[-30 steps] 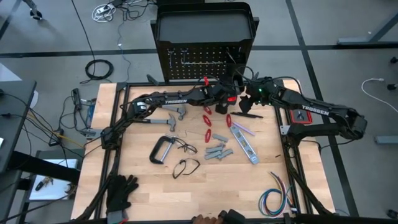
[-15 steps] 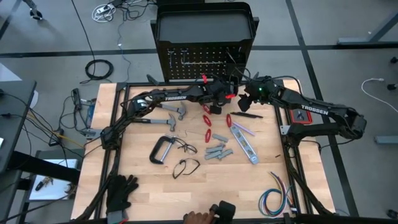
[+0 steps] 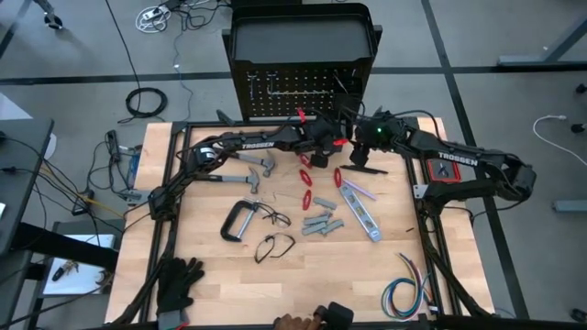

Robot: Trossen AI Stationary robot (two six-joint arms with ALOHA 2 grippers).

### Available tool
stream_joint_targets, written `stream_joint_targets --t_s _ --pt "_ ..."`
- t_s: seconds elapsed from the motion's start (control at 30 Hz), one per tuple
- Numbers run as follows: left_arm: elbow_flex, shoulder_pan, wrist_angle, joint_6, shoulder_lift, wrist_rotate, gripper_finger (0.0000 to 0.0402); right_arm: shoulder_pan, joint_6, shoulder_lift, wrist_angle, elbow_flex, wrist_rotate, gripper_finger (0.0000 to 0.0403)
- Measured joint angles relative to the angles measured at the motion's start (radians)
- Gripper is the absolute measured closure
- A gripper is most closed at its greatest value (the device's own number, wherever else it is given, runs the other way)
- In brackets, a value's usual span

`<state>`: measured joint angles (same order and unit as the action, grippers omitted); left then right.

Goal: Hang tools onto peg board
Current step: Put the screwdriver bits on the table

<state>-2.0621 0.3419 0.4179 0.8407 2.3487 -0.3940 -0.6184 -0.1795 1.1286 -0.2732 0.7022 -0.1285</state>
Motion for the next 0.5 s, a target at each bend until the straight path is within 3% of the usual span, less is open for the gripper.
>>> stream_joint_targets --t_s 0.23,0.5 --pt "-0.009 -0.003 -0.056 -0.002 -0.055 0.03 0.0401 -0.021 -0.077 -0.002 0.024 0.004 0.038 0.0207" --pt "-0.008 0.001 -0.01 -0.012 -0.053 0.051 0.0401 -0.022 -0.11 -0.001 0.024 0.005 0.035 0.0206"
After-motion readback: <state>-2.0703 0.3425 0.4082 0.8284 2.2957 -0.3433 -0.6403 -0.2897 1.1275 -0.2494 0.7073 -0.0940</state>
